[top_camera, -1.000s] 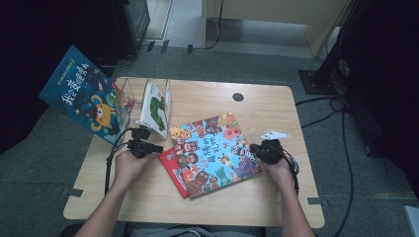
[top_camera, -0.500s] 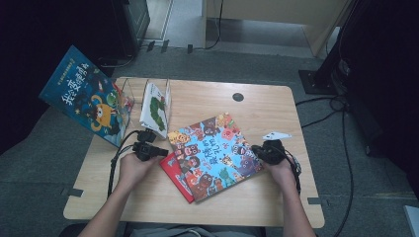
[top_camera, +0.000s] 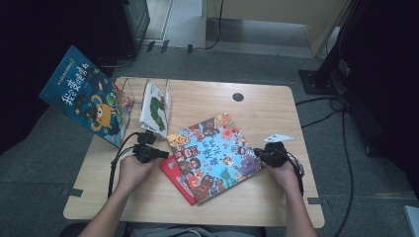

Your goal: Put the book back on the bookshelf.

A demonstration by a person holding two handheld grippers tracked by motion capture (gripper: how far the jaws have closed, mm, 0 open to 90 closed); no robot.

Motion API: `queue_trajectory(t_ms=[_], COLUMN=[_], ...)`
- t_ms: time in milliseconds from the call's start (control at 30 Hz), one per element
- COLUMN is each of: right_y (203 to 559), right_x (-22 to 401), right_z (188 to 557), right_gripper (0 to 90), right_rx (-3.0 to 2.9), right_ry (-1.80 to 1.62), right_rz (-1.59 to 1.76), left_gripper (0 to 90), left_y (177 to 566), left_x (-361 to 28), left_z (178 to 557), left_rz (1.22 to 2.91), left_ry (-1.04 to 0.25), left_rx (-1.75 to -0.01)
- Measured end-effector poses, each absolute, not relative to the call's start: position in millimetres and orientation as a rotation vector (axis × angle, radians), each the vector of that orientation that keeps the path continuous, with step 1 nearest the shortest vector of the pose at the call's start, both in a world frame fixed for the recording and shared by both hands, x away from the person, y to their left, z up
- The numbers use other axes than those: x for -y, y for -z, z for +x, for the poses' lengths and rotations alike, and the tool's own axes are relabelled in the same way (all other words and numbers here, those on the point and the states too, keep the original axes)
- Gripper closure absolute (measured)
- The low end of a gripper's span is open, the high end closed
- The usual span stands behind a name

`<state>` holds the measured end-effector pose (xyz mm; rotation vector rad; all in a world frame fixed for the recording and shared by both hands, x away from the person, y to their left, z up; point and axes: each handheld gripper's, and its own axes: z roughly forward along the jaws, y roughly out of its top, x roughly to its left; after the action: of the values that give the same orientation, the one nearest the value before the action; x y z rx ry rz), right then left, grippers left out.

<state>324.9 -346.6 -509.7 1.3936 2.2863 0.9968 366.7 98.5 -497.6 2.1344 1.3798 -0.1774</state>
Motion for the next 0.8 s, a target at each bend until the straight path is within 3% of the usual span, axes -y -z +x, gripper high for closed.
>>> queue_trajectory(t_ms=[500, 800], right_y=[509.2, 506.0], right_x=[346.9, 345.4], right_z=[311.0, 293.3], right_gripper=[90.0, 90.0], right_rx=[-2.324, -2.332], right_ry=[-0.993, -0.993], right_rz=[1.386, 1.366], left_gripper=[90.0, 67.7], left_y=[498.1, 484.9], left_x=[-93.2, -101.8], left_z=[365.4, 369.9], left_rz=[2.143, 2.113], left_ry=[0.206, 0.193], left_rx=[-1.354, -1.357])
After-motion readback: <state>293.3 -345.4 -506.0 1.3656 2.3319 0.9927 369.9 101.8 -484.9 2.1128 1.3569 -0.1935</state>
